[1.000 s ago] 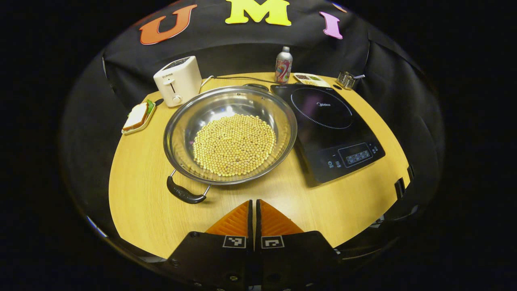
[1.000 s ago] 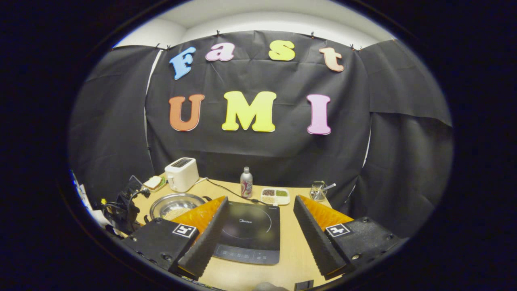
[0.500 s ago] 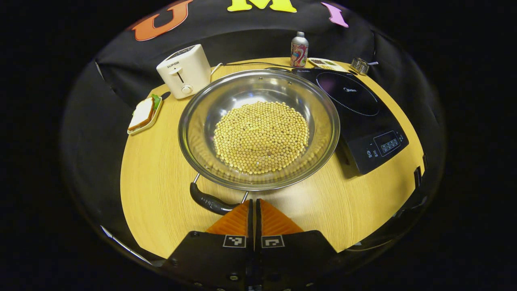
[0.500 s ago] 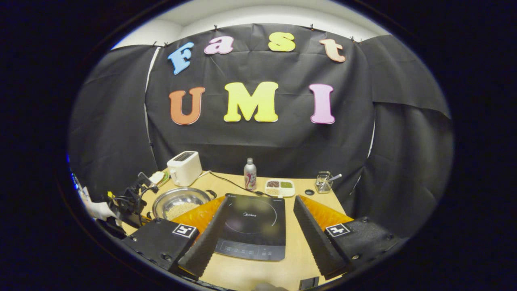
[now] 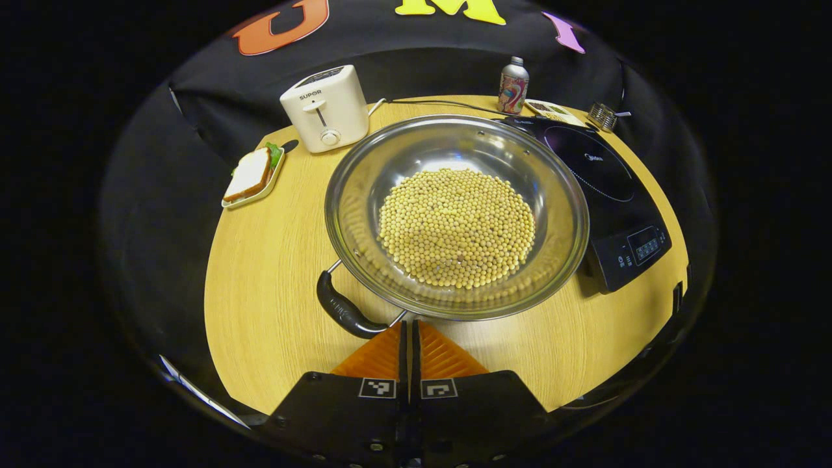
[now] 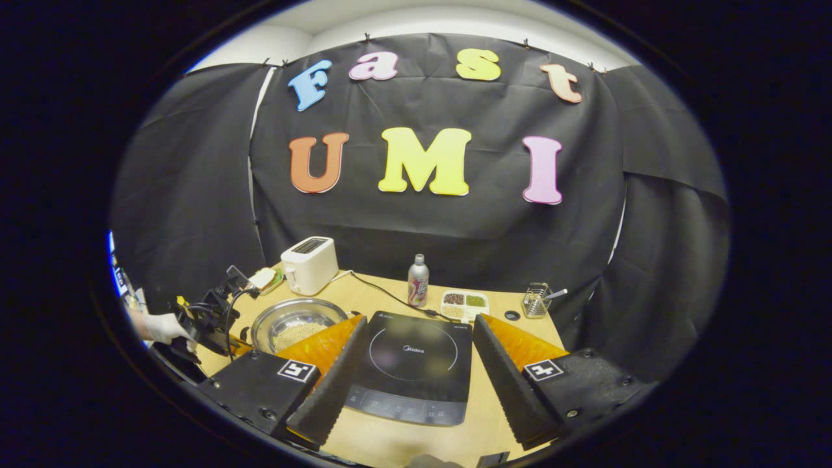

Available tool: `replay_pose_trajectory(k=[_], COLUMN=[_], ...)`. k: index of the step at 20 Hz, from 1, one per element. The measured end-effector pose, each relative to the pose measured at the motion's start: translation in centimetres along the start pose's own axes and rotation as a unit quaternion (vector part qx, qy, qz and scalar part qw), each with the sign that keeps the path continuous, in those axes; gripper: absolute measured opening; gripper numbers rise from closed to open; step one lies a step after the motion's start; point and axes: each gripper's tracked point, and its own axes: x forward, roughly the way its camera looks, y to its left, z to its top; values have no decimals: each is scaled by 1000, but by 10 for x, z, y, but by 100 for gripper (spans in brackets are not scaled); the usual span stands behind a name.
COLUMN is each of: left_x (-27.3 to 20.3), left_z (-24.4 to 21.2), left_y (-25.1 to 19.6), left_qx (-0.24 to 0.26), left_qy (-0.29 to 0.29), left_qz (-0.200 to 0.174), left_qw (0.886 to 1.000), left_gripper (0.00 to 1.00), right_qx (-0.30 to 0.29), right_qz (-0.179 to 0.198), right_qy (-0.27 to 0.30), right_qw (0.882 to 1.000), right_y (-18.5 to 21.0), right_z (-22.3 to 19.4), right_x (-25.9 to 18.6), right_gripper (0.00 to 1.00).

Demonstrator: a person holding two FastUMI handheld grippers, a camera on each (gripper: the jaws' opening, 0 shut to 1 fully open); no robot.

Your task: First push the handle of the pot to place it horizontally, then grasp the pot with both hands and set it on the induction cooktop.

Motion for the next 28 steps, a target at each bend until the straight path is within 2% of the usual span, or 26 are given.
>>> replay_pose_trajectory(k=[1,2,3,4,5,6,9,10,11,12,13,14,17,18,20,22,23,24,25,26,28], left_x=[1,1,2,2,3,3,4,4,5,4,4,4,3,2,4,5,7,8,9,10,12], left_z=[2,5,8,10,13,12,17,17,18,19,21,23,33,38,45,48,49,51,54,55,59], left_y=[3,6,11,15,17,19,27,28,30,31,33,35,48,52,58,57,56,58,61,62,63], left_qx=[-3,-6,-8,-8,-9,-11,-15,-19,-23,-27,-33,-37,-40,-38,-41,-47,-46,-42,-42,-43,-46], left_qy=[-4,-7,-8,-11,-12,-10,-12,-13,-15,-15,-16,-17,-22,-24,-26,-24,-23,-26,-27,-25,-26], left_qz=[2,7,13,16,15,15,22,24,23,22,21,22,31,33,35,29,29,33,35,35,33], left_qw=[1000,1000,1000,1000,1000,1000,1000,999,999,999,999,999,998,998,998,998,998,998,998,998,998], left_gripper=[9,0,9,0,9,0,0,9,9,0,0,0,0,0,0,0,8,9,0,0,0], right_qx=[-1,-3,-5,-8,-9,-10,-13,-15,-17,-19,-20,-20,-20,-20,-18,-17,-17,-19,-20,-20,-17], right_qz=[3,5,7,7,6,6,6,5,5,4,2,1,-7,-10,-15,-18,-21,-23,-27,-30,-34], right_qy=[2,2,3,4,3,4,4,3,1,1,1,1,-1,-2,-2,2,3,4,3,3,4], right_qw=[1000,1000,1000,1000,1000,1000,1000,1000,1000,1000,1000,1000,1000,1000,1000,1000,1000,1000,999,999,999], right_y=[3,5,5,4,5,6,6,6,6,6,5,4,0,-3,-6,-8,-9,-10,-13,-16,-19], right_z=[-1,-1,-1,-1,-1,1,1,3,3,3,2,2,0,0,-3,-7,-8,-9,-9,-9,-10], right_x=[0,1,-1,-1,0,0,0,0,0,0,-1,-2,-4,-7,-11,-13,-14,-15,-17,-18,-19], right_gripper=[97,97,97,97,97,97,97,97,100,97,100,97,97,100,97,100,100,97,97,100,97])
